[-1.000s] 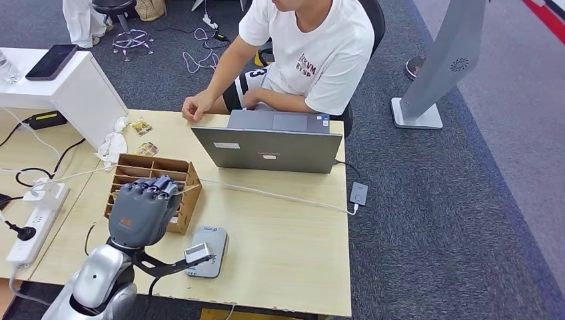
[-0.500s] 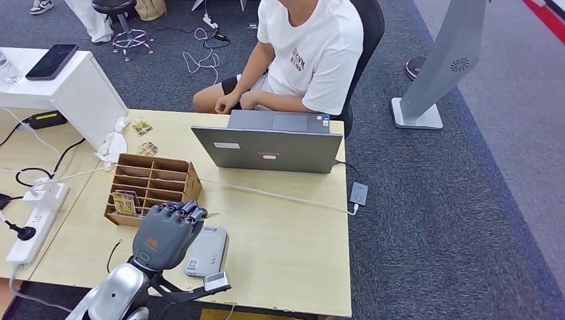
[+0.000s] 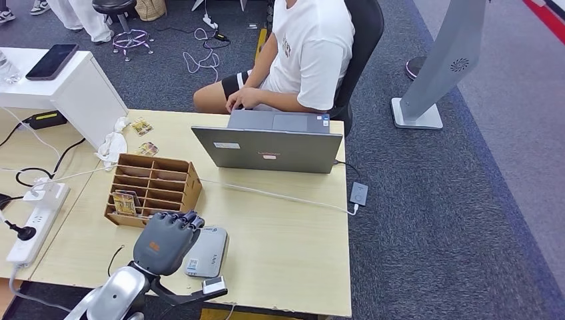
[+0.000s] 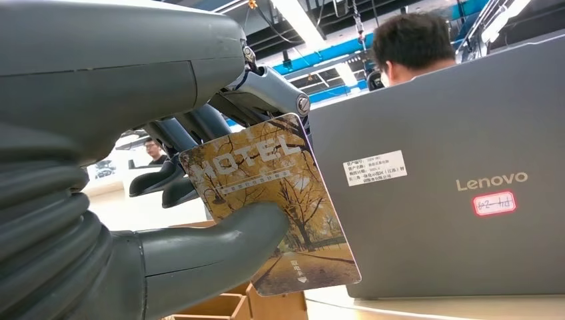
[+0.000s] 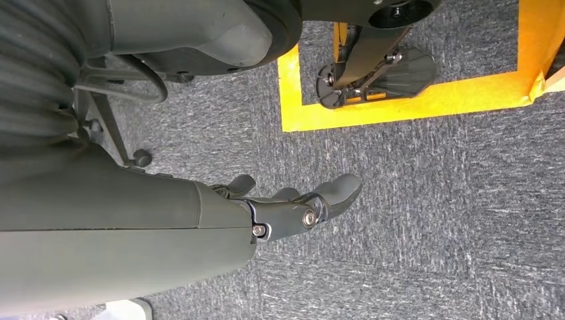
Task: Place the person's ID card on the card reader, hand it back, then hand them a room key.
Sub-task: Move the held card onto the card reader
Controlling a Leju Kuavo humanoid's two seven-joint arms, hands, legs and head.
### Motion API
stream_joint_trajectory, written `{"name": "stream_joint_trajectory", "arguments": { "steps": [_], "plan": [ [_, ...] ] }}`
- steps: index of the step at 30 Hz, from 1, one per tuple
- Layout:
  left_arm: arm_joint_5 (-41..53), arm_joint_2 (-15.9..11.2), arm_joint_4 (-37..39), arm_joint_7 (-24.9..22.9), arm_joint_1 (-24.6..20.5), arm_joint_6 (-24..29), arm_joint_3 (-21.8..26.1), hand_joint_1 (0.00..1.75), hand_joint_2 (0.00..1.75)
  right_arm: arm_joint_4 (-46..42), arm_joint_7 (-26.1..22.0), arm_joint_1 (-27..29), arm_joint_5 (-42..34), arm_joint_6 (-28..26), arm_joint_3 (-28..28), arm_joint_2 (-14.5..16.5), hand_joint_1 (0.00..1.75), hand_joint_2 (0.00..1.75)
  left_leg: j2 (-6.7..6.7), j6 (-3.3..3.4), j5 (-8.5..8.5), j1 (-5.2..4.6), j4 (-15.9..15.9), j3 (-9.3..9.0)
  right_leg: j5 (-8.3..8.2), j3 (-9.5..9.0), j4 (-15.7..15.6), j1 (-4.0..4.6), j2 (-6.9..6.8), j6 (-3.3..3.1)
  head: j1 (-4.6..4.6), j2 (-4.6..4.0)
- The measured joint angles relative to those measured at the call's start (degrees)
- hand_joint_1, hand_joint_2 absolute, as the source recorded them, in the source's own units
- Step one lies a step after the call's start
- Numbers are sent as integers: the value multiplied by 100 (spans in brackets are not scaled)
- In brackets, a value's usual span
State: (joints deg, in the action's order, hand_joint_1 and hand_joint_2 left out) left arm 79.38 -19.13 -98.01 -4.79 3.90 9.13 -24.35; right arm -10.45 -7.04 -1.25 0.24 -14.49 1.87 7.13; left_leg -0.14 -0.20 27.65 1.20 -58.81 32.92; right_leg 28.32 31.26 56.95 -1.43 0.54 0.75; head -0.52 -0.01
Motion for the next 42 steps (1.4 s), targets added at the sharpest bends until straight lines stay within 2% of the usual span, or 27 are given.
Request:
{"name": "stream_joint_trajectory", "arguments": {
  "steps": [9, 22, 42],
  "plan": [
    [8, -45, 10, -7, -1, -43, -1, 175, 175, 0, 0, 0, 1, 0, -9, 0, 0, 175, 0, 0, 0, 0, 0, 0, 0, 0, 0, 0, 0, 0, 0, 1],
    [89, -113, 462, -112, 33, -581, -146, 175, 175, 0, 88, 0, 103, 5, -25, 4, 0, 175, 0, 0, 0, 0, 0, 0, 0, 0, 0, 0, 0, 0, 0, 1],
    [-184, -536, 641, -258, 169, -949, -352, 175, 175, 0, 116, -4, 213, 68, -25, 33, 0, 175, -2, 0, 0, 0, 0, -2, 0, -5, 0, 0, -1, 0, -1, 0]
  ]
}}
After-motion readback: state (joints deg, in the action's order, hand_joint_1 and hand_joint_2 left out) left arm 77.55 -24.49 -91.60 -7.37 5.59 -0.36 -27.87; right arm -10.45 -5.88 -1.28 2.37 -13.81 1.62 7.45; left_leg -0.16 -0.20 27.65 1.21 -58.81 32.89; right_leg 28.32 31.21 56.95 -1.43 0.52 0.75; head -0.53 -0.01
